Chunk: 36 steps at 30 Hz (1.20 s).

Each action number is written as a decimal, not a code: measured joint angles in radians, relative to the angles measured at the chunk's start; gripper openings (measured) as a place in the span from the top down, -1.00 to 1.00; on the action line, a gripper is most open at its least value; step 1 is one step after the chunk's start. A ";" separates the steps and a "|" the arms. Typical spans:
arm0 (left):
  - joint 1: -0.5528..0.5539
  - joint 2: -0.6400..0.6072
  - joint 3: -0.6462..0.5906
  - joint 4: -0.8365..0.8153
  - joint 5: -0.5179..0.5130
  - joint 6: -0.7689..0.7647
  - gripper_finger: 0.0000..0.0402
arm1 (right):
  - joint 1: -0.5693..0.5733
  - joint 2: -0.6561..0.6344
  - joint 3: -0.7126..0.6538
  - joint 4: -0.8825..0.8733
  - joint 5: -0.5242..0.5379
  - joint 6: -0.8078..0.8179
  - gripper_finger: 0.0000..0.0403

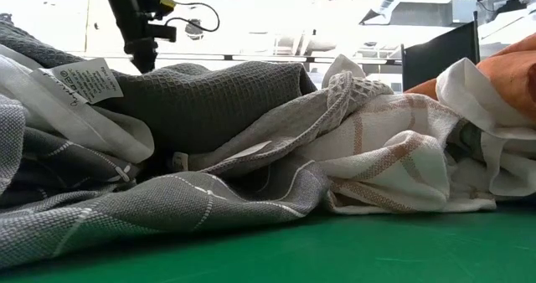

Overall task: Sort towels by color in basket
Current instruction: Put the gray towel into the left transparent bin

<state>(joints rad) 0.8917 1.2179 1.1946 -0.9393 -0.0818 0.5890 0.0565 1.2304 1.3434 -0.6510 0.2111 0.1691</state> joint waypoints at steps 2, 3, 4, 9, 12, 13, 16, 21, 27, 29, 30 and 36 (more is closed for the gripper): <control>0.000 0.007 -0.042 0.043 -0.003 -0.001 0.10 | 0.003 0.000 0.000 0.000 0.000 0.009 -0.39; 0.000 0.013 -0.056 0.063 -0.009 -0.023 0.11 | 0.004 0.000 0.000 0.000 0.000 0.014 -0.39; 0.000 0.019 -0.067 0.088 -0.011 -0.053 0.13 | 0.004 0.000 0.000 0.000 0.000 0.021 -0.39; 0.001 0.028 -0.075 0.184 -0.037 -0.117 0.19 | 0.004 0.000 0.000 0.000 0.000 0.035 -0.39; 0.005 0.027 -0.075 0.212 -0.044 -0.127 0.23 | 0.005 0.000 0.000 0.000 0.000 0.036 -0.39; 0.012 0.027 -0.075 0.209 -0.045 -0.128 0.25 | 0.005 0.000 0.000 0.000 0.000 0.036 -0.39; 0.028 0.038 -0.075 0.219 -0.047 -0.160 0.30 | 0.005 0.000 0.000 0.001 0.000 0.036 -0.39; 0.040 0.095 -0.075 0.231 -0.033 -0.249 0.38 | 0.005 0.000 0.000 0.001 0.000 0.035 -0.39; 0.010 0.125 -0.074 0.280 -0.114 -0.286 0.62 | 0.005 0.000 0.000 0.001 0.000 0.035 -0.39; 0.005 0.116 -0.075 0.281 -0.137 -0.278 0.83 | 0.005 0.000 0.000 0.001 0.000 0.035 -0.39; 0.005 0.110 -0.075 0.281 -0.138 -0.278 0.91 | 0.005 0.000 0.000 0.001 0.000 0.034 -0.39; 0.005 0.061 -0.075 0.236 -0.139 -0.284 1.00 | 0.004 0.000 0.000 0.001 0.004 0.033 -0.39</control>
<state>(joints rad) 0.8967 1.2790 1.1198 -0.7033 -0.2204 0.3054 0.0608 1.2304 1.3434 -0.6498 0.2155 0.2018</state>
